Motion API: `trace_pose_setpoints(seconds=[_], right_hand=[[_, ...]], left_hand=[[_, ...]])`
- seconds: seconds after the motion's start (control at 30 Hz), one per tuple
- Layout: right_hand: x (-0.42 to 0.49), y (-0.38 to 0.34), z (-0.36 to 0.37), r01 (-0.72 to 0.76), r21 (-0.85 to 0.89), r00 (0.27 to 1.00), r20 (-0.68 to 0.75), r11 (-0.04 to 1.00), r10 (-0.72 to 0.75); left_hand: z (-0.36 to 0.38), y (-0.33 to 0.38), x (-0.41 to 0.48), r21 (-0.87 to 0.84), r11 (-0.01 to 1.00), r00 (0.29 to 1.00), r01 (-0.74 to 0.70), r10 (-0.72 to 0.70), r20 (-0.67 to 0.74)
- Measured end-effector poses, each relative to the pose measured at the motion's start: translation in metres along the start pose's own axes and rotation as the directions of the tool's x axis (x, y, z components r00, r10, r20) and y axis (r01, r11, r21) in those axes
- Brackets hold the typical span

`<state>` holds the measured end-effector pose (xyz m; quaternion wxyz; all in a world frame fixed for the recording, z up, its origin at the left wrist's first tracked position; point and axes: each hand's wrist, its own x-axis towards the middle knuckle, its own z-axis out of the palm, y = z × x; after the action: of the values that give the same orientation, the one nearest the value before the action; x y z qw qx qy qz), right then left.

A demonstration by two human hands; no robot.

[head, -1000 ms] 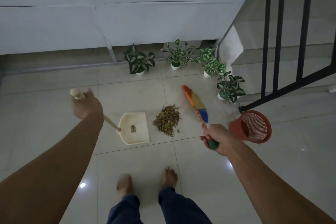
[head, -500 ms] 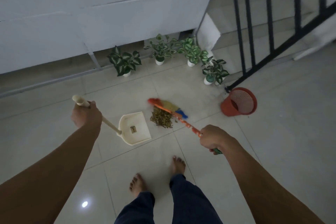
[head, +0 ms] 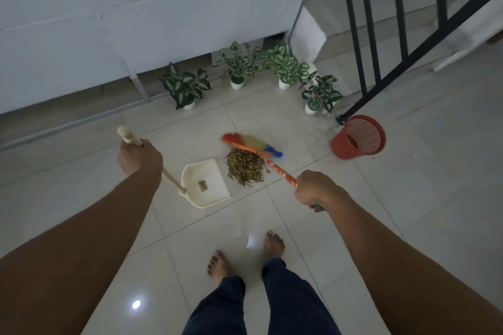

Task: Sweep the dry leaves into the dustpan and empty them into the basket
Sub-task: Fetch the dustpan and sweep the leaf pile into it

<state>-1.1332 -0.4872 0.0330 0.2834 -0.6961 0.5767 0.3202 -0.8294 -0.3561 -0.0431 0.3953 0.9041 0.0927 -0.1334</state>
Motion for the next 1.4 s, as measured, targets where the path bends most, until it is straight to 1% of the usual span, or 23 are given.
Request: trace_pose_setpoints(seconds=[0.1,0.3,0.4,0.47,0.53,0.63,0.77,0.87,0.97,1.2,1.3,1.4], right_hand=[[-0.006,0.011,-0.001,-0.016,-0.023,0.999,0.037,1.0,0.017],[-0.037,0.05,-0.022,0.013,-0.106,1.0,0.015,0.994,-0.012],[-0.037,0.05,-0.021,0.025,-0.156,0.999,-0.032,0.987,-0.03],[-0.03,0.042,-0.014,0.026,-0.149,0.996,-0.075,0.988,-0.037],[-0.021,0.034,-0.005,0.032,-0.122,0.995,-0.085,0.992,-0.042],[-0.016,0.032,0.0,0.035,-0.112,0.998,-0.052,0.993,-0.041],[-0.027,0.051,-0.001,0.061,-0.127,0.998,0.01,0.99,-0.06],[-0.04,0.069,0.001,0.073,-0.105,0.997,0.001,0.992,-0.073],[-0.047,0.08,0.006,0.044,-0.055,0.998,-0.035,0.998,-0.046],[-0.024,0.086,0.024,-0.063,0.176,0.998,0.008,0.982,0.063],[-0.015,0.081,0.029,-0.039,0.199,0.999,0.039,0.979,0.032],[-0.016,0.078,0.032,0.023,0.14,0.997,0.063,0.99,-0.032]], left_hand=[[0.001,-0.004,0.001,0.008,1.0,0.999,-0.031,0.03,0.021],[0.002,-0.005,-0.009,0.072,0.995,0.997,-0.074,0.071,0.034],[0.002,-0.002,-0.013,0.107,0.991,0.996,-0.087,0.082,0.044],[0.003,-0.003,-0.014,0.118,0.988,0.994,-0.098,0.092,0.053],[0.002,-0.004,-0.015,0.124,0.987,0.994,-0.1,0.093,0.058],[0.001,-0.005,-0.015,0.14,0.986,0.994,-0.096,0.088,0.065],[-0.002,-0.007,-0.015,0.15,0.983,0.992,-0.111,0.1,0.081],[-0.001,-0.008,-0.017,0.161,0.977,0.988,-0.138,0.124,0.095],[-0.001,-0.007,-0.018,0.175,0.971,0.984,-0.16,0.143,0.108],[-0.004,-0.006,-0.023,0.18,0.97,0.984,-0.164,0.148,0.099],[-0.002,-0.008,-0.025,0.18,0.969,0.984,-0.167,0.151,0.096],[-0.002,-0.009,-0.025,0.194,0.966,0.984,-0.169,0.153,0.097]])
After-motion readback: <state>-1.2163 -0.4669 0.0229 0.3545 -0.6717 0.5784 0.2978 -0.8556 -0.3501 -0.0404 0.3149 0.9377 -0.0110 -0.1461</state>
